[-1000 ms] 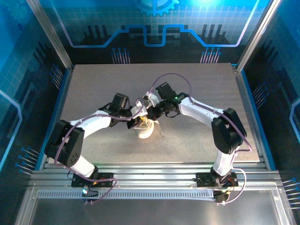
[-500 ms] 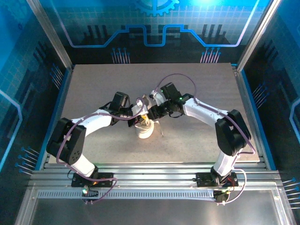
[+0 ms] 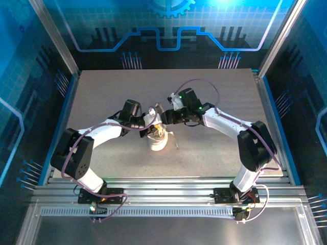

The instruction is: Tie the shoes

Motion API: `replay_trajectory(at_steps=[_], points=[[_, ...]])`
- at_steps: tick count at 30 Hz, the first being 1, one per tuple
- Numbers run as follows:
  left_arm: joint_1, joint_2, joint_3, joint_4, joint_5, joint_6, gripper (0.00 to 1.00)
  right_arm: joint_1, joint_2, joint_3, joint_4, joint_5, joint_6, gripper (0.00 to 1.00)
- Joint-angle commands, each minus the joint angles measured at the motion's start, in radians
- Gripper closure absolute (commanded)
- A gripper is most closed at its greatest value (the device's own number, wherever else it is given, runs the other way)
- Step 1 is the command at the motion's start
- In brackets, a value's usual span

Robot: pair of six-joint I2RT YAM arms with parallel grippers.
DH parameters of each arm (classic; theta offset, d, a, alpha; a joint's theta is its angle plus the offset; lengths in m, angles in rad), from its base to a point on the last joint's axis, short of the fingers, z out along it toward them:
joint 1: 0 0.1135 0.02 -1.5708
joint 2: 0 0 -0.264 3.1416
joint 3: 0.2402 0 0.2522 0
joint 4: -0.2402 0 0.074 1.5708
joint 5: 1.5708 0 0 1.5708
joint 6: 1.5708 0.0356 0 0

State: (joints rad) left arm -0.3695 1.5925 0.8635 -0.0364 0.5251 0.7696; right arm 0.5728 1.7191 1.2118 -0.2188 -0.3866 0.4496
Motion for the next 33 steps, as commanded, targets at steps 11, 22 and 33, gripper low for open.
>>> replay_trajectory(at_steps=[11, 22, 33], points=[[-0.003, 0.010, 0.019, 0.014, 0.048, 0.032, 1.00, 0.011, 0.077, 0.028, 0.069, -0.038, 0.057, 0.73], [-0.005, 0.002, 0.015, 0.004, 0.045, 0.036, 1.00, 0.016, 0.093, 0.035, 0.091, -0.046, 0.064, 0.74], [-0.008, -0.030, 0.017, -0.028, 0.025, 0.030, 0.84, 0.033, 0.025, 0.031, 0.040, 0.063, -0.005, 1.00]])
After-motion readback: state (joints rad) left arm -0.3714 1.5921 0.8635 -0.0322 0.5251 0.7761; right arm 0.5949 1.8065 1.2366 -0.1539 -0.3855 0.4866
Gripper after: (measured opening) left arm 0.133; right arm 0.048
